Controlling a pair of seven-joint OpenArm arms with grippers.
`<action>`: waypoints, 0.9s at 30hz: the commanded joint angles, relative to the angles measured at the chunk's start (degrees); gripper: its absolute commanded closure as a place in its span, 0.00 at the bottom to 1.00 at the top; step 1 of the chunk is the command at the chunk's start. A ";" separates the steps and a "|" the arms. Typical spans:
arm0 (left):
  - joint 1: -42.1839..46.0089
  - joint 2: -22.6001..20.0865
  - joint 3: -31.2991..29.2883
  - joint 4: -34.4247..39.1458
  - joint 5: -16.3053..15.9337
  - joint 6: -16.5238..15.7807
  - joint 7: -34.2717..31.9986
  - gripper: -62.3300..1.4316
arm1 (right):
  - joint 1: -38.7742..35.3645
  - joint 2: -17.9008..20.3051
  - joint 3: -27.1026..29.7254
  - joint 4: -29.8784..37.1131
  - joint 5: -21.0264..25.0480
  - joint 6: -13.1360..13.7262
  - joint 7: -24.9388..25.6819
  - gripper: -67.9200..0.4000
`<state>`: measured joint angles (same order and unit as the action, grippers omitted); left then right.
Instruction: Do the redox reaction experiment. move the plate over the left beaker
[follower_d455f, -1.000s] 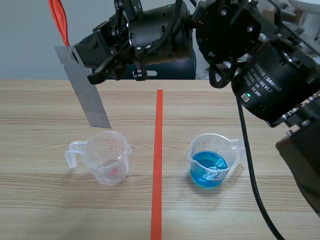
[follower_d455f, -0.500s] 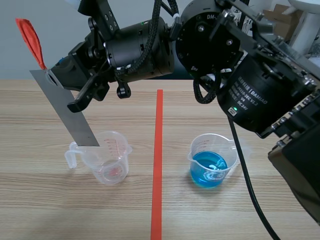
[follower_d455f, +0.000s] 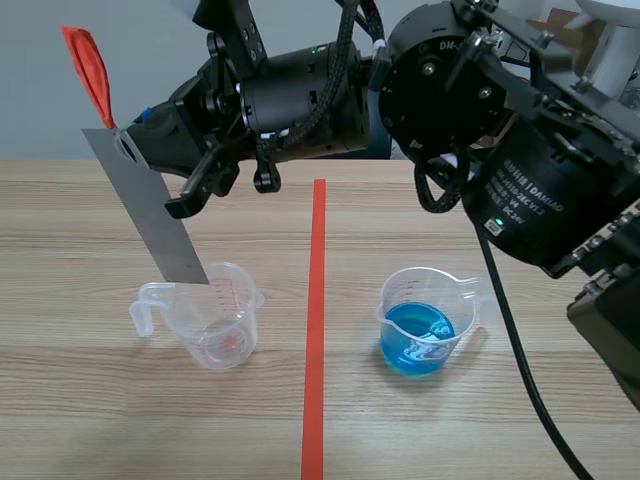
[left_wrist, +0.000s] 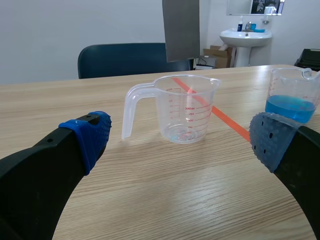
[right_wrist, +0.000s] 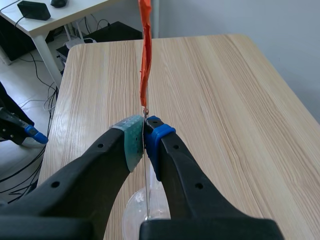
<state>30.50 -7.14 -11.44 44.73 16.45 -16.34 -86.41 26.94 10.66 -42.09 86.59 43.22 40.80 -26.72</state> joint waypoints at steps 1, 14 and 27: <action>0.26 -0.20 -0.26 1.01 -0.39 0.11 -1.81 0.06 | 1.03 -0.07 0.44 1.01 0.61 -0.04 1.09 0.99; 0.11 -0.20 -0.26 1.01 -0.39 0.11 -0.17 0.06 | 1.01 0.61 0.44 1.01 0.44 -0.04 1.77 0.99; 0.11 -0.20 -0.26 1.01 -0.39 0.09 -0.17 0.06 | 0.98 0.61 0.44 1.01 0.46 -0.04 1.57 0.99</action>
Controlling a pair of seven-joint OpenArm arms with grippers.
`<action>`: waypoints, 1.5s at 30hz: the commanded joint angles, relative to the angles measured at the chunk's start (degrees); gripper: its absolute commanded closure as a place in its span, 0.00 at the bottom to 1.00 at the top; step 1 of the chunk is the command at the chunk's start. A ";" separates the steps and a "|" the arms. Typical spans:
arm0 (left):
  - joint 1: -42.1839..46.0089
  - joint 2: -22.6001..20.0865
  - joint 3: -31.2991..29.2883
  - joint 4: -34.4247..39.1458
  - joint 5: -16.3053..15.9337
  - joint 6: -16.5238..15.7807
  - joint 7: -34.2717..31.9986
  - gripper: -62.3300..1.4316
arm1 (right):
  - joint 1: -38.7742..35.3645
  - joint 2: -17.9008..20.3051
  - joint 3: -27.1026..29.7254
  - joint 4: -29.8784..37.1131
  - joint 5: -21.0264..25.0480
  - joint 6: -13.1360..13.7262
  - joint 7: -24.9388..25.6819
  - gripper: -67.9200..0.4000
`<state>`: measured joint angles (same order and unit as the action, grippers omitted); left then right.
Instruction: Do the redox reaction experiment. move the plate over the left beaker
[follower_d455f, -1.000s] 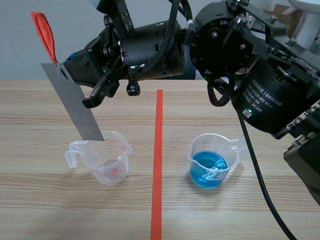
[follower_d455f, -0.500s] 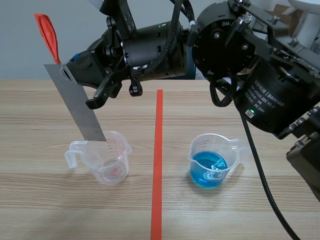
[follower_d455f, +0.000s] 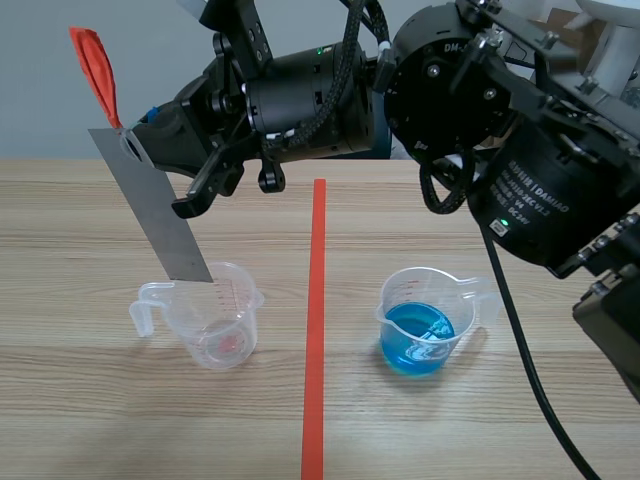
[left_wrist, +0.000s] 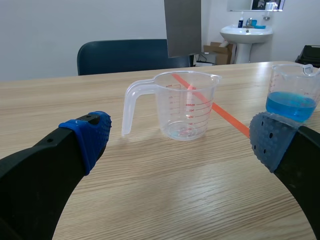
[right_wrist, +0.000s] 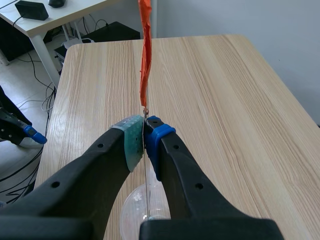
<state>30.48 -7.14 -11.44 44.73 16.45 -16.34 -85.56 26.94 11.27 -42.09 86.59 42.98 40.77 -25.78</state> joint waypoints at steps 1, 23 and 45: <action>0.13 -0.20 -0.26 1.01 -0.39 0.09 -1.03 0.06 | 0.98 0.00 0.44 1.01 0.70 -0.02 0.63 0.99; -0.02 -0.20 -0.26 1.03 -0.39 0.09 -1.64 0.06 | 0.39 -0.02 0.44 1.01 0.68 -0.04 0.59 0.99; -0.02 -0.20 -0.26 1.03 -0.39 0.09 -1.64 0.06 | 0.39 -0.04 0.44 1.01 -0.39 -0.04 0.66 0.99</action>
